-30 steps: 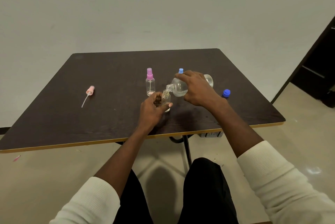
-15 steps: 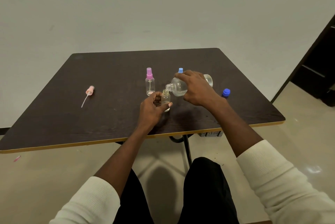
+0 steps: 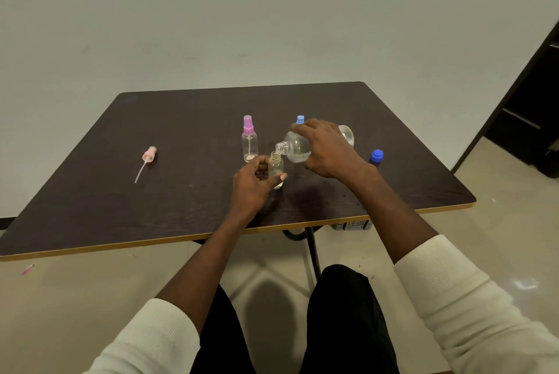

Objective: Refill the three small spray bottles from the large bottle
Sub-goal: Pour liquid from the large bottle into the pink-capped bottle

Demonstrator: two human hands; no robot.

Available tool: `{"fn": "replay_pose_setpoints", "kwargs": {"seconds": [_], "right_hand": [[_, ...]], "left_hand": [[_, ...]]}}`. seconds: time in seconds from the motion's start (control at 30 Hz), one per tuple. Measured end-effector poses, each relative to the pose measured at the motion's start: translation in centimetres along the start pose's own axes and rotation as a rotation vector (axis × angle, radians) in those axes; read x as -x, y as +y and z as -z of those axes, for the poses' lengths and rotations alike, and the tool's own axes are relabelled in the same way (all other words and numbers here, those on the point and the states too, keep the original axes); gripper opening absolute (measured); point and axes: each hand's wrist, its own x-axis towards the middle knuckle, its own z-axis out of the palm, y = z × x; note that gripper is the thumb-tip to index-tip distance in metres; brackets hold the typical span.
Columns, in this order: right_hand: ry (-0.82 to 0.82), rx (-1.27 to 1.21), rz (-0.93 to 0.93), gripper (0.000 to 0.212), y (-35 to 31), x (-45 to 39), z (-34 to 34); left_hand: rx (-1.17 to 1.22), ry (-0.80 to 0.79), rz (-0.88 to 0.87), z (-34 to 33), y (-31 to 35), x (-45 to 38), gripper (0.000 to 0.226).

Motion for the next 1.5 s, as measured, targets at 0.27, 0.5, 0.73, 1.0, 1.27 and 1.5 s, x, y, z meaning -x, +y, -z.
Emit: {"fn": "replay_pose_setpoints", "kwargs": {"seconds": [0.27, 0.5, 0.73, 1.0, 1.27, 1.5], "right_hand": [[0.005, 0.005, 0.011, 0.073, 0.16, -0.1, 0.0], [-0.006, -0.007, 0.008, 0.074, 0.2, -0.2, -0.02], [-0.018, -0.003, 0.012, 0.073, 0.16, -0.35, 0.09], [-0.013, 0.016, 0.025, 0.073, 0.18, -0.37, 0.25], [-0.014, 0.012, 0.037, 0.072, 0.21, -0.47, 0.24], [-0.021, 0.019, 0.039, 0.073, 0.41, -0.67, 0.11]], "left_hand": [[0.016, -0.005, 0.008, -0.15, -0.27, -0.25, 0.03], [0.005, -0.003, 0.006, -0.02, 0.14, 0.04, 0.03], [-0.026, 0.001, 0.001, 0.0, -0.06, -0.06, 0.029], [-0.023, 0.003, 0.006, -0.06, -0.11, -0.07, 0.029], [-0.022, 0.005, -0.003, -0.06, -0.02, 0.03, 0.029], [-0.023, 0.008, -0.009, -0.15, 0.03, 0.01, 0.028]]}}
